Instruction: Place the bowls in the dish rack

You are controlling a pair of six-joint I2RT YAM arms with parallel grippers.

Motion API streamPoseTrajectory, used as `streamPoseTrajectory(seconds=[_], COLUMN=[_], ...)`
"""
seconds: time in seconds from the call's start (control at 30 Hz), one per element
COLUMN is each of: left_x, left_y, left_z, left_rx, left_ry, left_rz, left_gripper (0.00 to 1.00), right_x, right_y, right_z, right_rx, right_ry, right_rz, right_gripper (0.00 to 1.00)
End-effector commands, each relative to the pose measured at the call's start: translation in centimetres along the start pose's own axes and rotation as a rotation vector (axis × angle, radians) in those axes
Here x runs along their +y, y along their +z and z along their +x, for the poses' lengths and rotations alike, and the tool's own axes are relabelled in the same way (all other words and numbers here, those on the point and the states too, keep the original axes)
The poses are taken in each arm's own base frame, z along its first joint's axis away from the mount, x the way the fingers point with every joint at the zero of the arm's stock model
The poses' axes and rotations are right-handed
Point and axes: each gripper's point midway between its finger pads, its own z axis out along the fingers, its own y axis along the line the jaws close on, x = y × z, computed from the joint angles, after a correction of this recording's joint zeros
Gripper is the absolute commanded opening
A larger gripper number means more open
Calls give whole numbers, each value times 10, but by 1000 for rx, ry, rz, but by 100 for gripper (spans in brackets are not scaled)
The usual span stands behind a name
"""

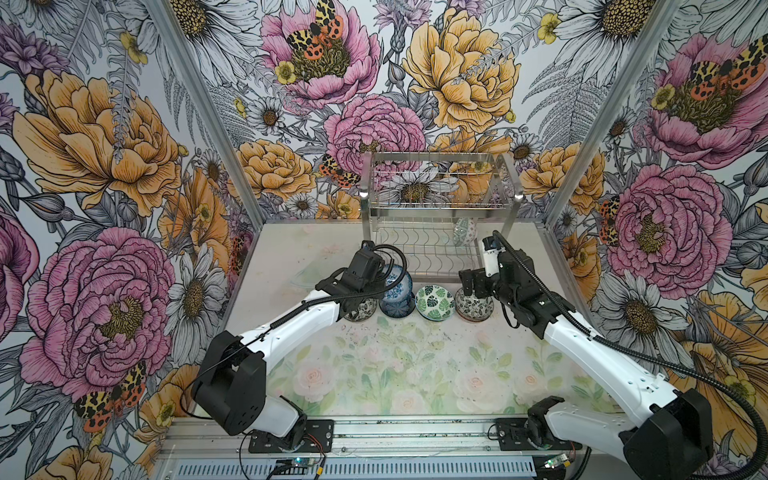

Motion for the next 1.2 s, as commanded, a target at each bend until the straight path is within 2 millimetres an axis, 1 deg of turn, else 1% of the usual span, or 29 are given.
streamPoseTrajectory(seconds=[0.0, 0.03, 0.17, 0.3, 0.43, 0.53, 0.77, 0.87, 1.0, 1.03, 1.17], left_x=[-15, -23, -32, -42, -53, -63, -84, -87, -89, -90, -91], left_y=[-27, -31, -41, -44, -44, -43, -40, -40, -40, -40, -40], left_z=[-34, -34, -40, -46, -52, -57, -62, -63, -64, -64, -66], left_rx=[-166, -179, -236, -279, -312, -324, -324, -328, -331, -331, -334], left_ry=[-75, -89, -134, -152, -172, -174, -159, -156, -154, -155, -153], left_rz=[103, 159, 207, 232, 262, 286, 327, 331, 335, 336, 337], left_gripper=[0, 0, 0, 0, 0, 0, 0, 0, 0, 0, 0], right_x=[18, 24, 47, 71, 89, 94, 94, 95, 99, 99, 102], right_y=[-20, -23, -30, -33, -25, -15, 3, 10, 16, 17, 21], right_z=[-28, -30, -40, -50, -52, -52, -50, -49, -46, -45, -41], right_rx=[-69, -73, -85, -90, -76, -62, -44, -38, -20, -17, -2], right_ry=[32, 42, 66, 66, 73, 95, 159, 184, 198, 199, 205], right_rz=[-102, -132, -225, -285, -319, -311, -275, -274, -280, -280, -284], right_gripper=[100, 100, 100, 100, 100, 97, 86, 76, 56, 54, 50])
